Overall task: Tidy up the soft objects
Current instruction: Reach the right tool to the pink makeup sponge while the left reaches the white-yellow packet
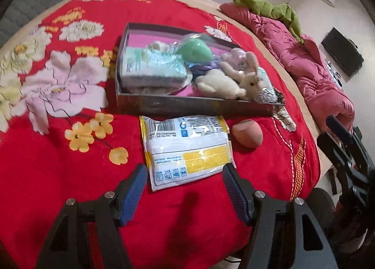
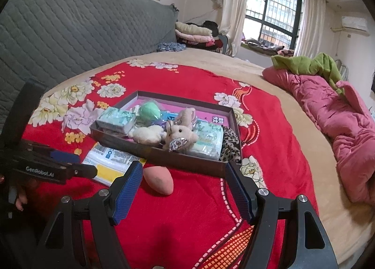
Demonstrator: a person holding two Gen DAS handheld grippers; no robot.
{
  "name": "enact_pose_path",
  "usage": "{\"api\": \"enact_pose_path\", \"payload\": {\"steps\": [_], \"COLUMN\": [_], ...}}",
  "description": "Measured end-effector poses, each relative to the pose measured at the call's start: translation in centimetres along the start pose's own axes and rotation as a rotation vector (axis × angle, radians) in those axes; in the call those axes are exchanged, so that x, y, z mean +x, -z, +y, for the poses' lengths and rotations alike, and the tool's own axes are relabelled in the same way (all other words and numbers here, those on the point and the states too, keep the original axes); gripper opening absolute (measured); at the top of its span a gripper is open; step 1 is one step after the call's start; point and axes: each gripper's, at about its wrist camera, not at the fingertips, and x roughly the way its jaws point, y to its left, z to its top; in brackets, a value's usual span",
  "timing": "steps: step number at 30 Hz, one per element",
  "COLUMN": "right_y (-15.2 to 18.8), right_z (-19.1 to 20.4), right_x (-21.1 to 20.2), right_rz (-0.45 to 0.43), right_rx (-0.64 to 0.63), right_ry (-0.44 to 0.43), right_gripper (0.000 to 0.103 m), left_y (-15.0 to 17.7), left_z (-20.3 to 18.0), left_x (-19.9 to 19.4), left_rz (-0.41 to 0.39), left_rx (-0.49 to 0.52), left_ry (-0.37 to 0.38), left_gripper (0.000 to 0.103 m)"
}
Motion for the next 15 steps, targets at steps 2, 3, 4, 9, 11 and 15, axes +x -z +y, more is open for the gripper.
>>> {"api": "enact_pose_path", "payload": {"steps": [2, 3, 4, 9, 11, 15], "right_y": [0.3, 0.5, 0.6, 1.6, 2.0, 2.2], "right_z": [0.1, 0.2, 0.3, 1.1, 1.3, 1.7], "right_x": [0.5, 0.8, 1.1, 3.1, 4.2, 6.4], "right_rz": [0.011, 0.017, 0.024, 0.061, 0.085, 0.116], "right_rx": [-0.002, -0.006, -0.012, -0.048, -0.054, -0.078], "right_ry": [-0.003, -0.005, -0.006, -0.028, -0.042, -0.049], "right_gripper": [0.074, 0.074, 0.074, 0.074, 0.074, 0.074], "left_y": [-0.2, -0.2, -0.3, -0.7, -0.7, -1.0], "left_z": [0.5, 0.6, 0.7, 0.7, 0.7, 0.8], "left_x": [0.7, 1.0, 1.3, 2.1, 2.4, 2.8], "left_rz": [0.016, 0.019, 0.021, 0.028, 0.031, 0.036], "left_rx": [-0.027, -0.036, -0.043, -0.051, -0.051, -0.046], "left_ry": [0.012, 0.012, 0.013, 0.017, 0.019, 0.022], "left_gripper": [0.066, 0.066, 0.066, 0.066, 0.066, 0.066]}}
